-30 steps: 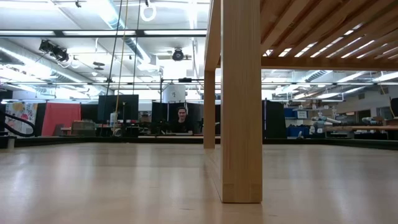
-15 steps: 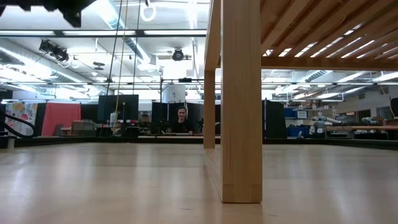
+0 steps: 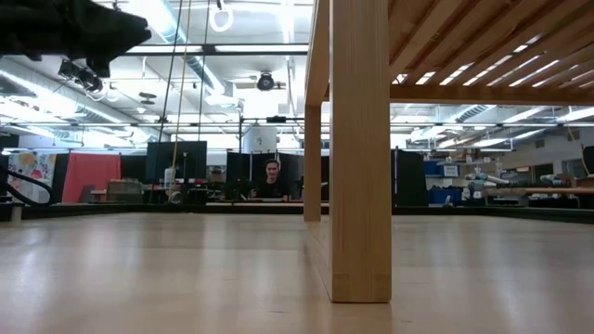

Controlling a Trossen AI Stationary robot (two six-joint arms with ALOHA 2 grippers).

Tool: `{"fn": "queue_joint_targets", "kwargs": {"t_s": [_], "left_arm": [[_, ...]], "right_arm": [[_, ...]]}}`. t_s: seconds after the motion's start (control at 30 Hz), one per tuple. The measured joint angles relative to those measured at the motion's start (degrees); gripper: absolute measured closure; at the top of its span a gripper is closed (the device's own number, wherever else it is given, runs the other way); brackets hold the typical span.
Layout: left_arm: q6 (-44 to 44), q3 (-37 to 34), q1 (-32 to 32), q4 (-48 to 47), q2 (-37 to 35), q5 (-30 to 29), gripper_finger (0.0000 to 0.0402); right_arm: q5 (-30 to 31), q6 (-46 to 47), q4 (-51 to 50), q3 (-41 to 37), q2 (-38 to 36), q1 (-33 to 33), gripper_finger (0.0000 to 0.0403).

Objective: Place and stack plates onto a shelf
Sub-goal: Return to Home Position

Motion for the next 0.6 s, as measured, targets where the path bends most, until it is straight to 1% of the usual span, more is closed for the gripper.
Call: {"fn": "queue_joint_targets", "kwargs": {"t_s": [0.17, 0.33, 0.43, 0.6], "left_arm": [[4.09, -1.7, 0.02, 1.71, -4.14, -4.8, 0.0276], [5.23, -1.92, 0.59, -1.48, -6.85, -7.43, 0.0276], [3.47, -1.9, 1.27, -4.06, -6.6, -7.51, 0.0276], [-5.66, -1.92, 2.29, -13.36, -6.6, -7.51, 0.0276]], "right_arm": [[0.02, -0.02, 0.13, -0.17, 0.0, 0.0, 0.0231], [0.03, 0.1, 0.09, -3.87, -0.11, 0.0, 0.0231], [0.03, 0.47, 1.26, -6.47, -0.54, 0.0, 0.0231], [-0.43, 0.46, 5.01, -9.6, -3.0, 0.0, 0.0231]]}}
